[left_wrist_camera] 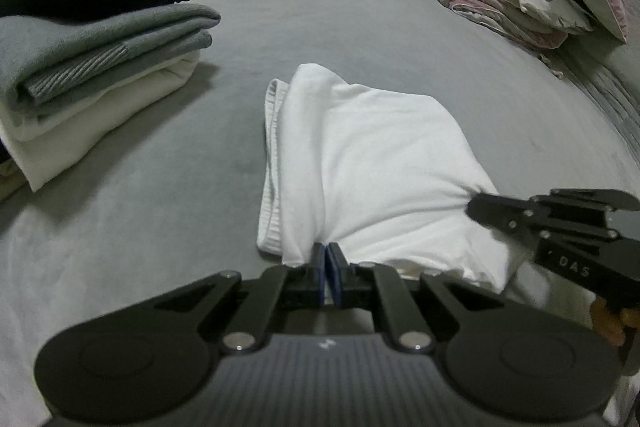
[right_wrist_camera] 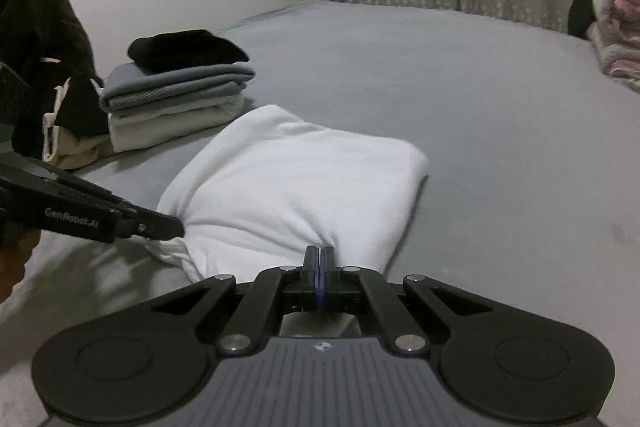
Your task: Fold clothes
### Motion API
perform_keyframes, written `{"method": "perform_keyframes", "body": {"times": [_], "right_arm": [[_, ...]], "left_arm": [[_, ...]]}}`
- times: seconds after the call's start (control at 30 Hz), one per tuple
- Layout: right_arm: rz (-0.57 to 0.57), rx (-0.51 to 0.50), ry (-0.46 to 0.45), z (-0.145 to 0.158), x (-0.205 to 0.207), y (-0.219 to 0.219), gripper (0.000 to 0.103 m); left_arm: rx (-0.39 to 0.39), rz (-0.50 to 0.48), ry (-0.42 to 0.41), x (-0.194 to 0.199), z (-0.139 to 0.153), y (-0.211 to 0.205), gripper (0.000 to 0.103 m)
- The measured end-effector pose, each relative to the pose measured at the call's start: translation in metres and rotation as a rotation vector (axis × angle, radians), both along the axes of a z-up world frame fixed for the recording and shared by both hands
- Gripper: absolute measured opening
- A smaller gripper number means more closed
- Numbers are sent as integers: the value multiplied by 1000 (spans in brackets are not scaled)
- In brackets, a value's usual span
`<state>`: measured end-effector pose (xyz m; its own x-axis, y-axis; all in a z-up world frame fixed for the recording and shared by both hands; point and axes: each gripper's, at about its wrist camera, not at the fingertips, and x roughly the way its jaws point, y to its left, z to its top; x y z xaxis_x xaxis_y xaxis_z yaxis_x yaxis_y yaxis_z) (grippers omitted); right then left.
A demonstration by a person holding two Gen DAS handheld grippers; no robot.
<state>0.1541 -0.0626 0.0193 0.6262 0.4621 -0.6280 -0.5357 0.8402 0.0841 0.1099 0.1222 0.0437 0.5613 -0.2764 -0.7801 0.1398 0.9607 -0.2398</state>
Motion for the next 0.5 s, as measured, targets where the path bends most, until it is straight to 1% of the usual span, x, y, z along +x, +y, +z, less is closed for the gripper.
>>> {"method": "perform_keyframes", "body": {"times": [0.03,0.1,0.17,0.27,0.33,0.5], "right_arm": [[2,-9,-24,4,-5,4,0],[45,-17,-75,11,-16,19,0],[90,-36,-80,10,-22,37,0],[122,-92,-58,-3,-27,59,0],[106,-113,-39,-13,-30,60,0],[101,-76,12,-14,-39,31,0]], "left_arm": [[-2,1,1,0,0,0,6],[0,0,2,-1,1,0,6],[4,-3,1,-1,1,-1,6],[1,-4,2,-1,1,0,6],[-14,-4,9,-1,0,3,6],[-23,-27,14,2,-1,7,6]]}}
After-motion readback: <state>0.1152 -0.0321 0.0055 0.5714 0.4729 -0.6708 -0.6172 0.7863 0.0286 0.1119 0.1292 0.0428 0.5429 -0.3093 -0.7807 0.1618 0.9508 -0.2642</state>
